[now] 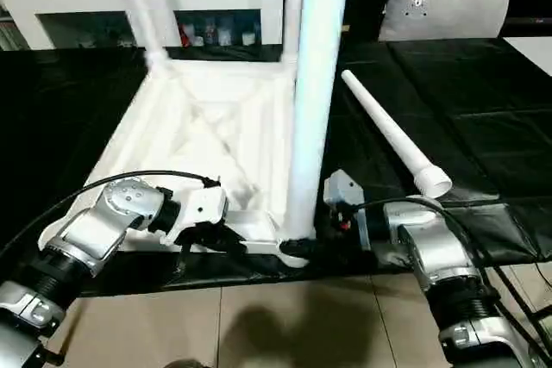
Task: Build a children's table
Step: Rotate leg to tighten
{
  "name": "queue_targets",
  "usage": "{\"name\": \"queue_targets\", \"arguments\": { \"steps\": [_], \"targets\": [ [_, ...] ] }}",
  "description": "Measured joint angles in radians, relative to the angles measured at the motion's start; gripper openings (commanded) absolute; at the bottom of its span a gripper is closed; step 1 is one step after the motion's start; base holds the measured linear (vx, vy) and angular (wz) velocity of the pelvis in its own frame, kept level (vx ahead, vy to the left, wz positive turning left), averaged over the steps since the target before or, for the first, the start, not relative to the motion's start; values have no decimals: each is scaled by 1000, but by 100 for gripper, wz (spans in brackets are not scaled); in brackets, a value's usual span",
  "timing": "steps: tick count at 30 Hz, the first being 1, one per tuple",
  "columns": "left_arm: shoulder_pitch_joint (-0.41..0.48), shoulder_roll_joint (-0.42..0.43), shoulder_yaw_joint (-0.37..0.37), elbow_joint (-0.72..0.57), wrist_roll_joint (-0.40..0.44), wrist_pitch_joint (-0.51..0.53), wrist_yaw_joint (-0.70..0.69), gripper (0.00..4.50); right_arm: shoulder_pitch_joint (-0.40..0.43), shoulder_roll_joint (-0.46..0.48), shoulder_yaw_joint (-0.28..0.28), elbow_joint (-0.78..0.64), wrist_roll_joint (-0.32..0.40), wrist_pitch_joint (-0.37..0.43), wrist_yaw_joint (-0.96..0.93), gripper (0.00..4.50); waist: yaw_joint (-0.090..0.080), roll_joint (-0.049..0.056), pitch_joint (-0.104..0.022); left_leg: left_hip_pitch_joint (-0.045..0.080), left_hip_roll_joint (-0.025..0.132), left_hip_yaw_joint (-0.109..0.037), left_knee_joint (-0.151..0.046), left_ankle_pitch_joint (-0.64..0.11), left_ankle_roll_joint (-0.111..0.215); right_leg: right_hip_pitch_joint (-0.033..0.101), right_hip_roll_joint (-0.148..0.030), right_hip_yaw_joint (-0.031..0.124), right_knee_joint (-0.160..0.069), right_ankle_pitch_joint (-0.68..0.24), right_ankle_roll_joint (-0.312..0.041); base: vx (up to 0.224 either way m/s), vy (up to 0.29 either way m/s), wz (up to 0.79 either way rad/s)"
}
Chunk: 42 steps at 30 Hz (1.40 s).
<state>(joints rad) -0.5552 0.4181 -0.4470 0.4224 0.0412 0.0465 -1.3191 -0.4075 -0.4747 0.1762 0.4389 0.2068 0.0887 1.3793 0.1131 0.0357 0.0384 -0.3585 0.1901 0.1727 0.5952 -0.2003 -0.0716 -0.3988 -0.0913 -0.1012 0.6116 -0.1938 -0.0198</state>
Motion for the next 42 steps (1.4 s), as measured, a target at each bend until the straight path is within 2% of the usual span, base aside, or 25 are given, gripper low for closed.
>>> {"name": "queue_targets", "arguments": {
  "steps": [8,12,14,16,19,21,23,27,28,31,35,39,42],
  "targets": [
    [6,1,7,0,-10,9,-6,0,5,12,5,2,25,32,10,281,0,0,0,0,0,0,0,0,0,0,0,0,0,0,0,0,0,0],
    [54,-7,44,-57,-30,90,27,0,28,52,-17,-9,35,58,-32,271,-4,1,-1,0,1,1,0,0,0,1,0,0,1,0,0,0,0,0],
    [84,-17,78,-86,-36,153,79,0,31,83,-35,-8,32,73,-108,271,-16,1,-1,3,1,1,0,0,-2,3,0,0,2,0,-1,0,0,0],
    [107,-44,112,-112,-33,236,170,0,26,144,-66,15,16,82,-250,270,-41,0,0,8,1,1,0,-2,-8,6,1,1,1,-2,3,0,0,0],
    [126,-105,146,-154,-23,346,289,0,-1,219,-111,62,2,89,-434,270,-81,-2,1,10,1,1,0,-2,-8,6,1,0,-1,-2,3,0,0,0],
    [133,-167,169,-171,-12,409,379,0,-28,259,-141,98,-8,97,-539,269,-89,-2,2,10,0,1,0,-2,-8,6,1,0,-2,-2,3,0,0,0],
    [129,-217,179,-176,6,452,462,0,-57,291,-162,132,-18,99,-632,269,-90,-1,1,10,0,1,0,-2,-8,5,1,1,-2,-2,3,0,0,0],
    [114,-299,187,-162,41,472,597,0,-99,340,-198,180,-33,97,-786,269,-80,1,-1,8,-1,1,-1,-2,-8,5,1,1,-1,-2,3,0,0,0],
    [112,-307,186,-160,42,476,608,0,-100,345,-204,181,-34,93,-799,325,-78,2,-1,8,0,1,-1,-2,-8,5,1,1,-1,-1,3,0,0,0],
    [105,-315,184,-162,42,483,621,0,-100,349,-211,181,-30,81,-804,345,-74,3,-1,6,-1,1,-4,-1,-6,3,1,1,-2,2,-2,0,0,0],
    [91,-291,158,-157,45,453,600,0,-87,322,-216,164,-11,72,-739,375,-65,3,-1,1,0,0,-5,1,-2,-2,1,0,-1,2,-2,0,0,0],
    [76,-245,133,-122,48,374,534,0,-44,237,-199,129,-3,49,-588,417,-52,2,-1,-2,0,0,-5,1,-2,-4,1,0,-2,2,-2,0,0,0],
    [70,-190,121,-107,40,321,463,0,-26,172,-178,105,11,37,-465,438,-49,1,0,-1,0,0,-4,1,-2,-3,1,0,-1,2,-2,0,0,0]
  ]
}}
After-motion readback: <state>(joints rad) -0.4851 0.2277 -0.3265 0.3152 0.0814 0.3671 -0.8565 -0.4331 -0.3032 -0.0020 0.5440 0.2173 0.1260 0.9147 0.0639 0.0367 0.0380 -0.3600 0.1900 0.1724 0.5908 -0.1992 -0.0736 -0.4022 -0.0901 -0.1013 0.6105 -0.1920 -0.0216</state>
